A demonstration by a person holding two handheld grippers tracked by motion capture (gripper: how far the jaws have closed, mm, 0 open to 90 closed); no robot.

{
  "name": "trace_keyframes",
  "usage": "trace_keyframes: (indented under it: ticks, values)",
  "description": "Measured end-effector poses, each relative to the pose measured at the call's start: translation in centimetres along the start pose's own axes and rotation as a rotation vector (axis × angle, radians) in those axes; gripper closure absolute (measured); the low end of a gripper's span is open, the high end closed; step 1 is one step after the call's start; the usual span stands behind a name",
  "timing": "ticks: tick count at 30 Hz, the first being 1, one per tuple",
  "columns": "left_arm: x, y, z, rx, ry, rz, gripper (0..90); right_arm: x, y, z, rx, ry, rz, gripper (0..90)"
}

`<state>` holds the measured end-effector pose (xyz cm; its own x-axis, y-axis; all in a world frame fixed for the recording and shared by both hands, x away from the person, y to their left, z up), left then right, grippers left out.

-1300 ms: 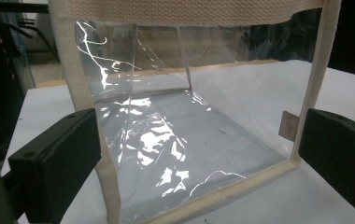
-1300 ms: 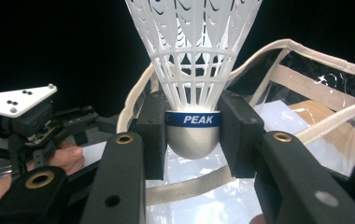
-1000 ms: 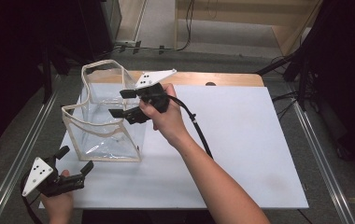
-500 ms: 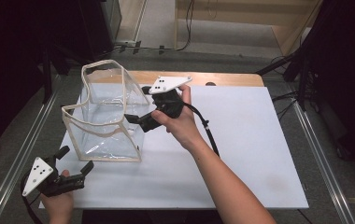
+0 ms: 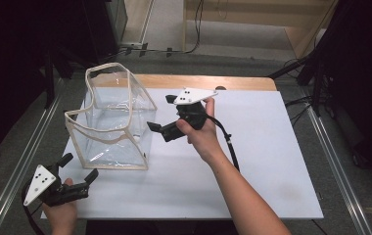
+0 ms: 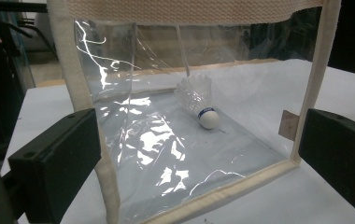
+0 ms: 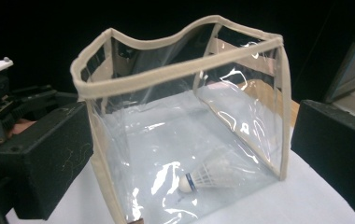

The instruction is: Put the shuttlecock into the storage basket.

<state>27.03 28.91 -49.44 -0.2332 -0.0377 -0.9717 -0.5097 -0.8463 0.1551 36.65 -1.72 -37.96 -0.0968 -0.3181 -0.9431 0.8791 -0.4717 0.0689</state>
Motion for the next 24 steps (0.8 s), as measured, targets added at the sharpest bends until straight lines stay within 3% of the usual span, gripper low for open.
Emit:
trace_keyframes:
  ticks: [24]
  values:
    - [0.0, 0.0, 0.0, 0.001, -0.002, 0.000, 0.0, 6.0, 2.3, 3.2, 0.109, 0.000, -0.080, 0.0]
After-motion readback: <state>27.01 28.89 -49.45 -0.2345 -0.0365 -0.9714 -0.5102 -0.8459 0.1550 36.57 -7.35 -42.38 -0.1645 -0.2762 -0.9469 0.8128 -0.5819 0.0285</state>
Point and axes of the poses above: each handheld gripper's, and its own axes: z roughly backward along the jaws, x roughly out of its underside, y roughly to its right, the point moved 6 cm from there along -z, roughly forward along the jaws, and after that the axes turned 8 degrees about z, right-handed, at the moved point
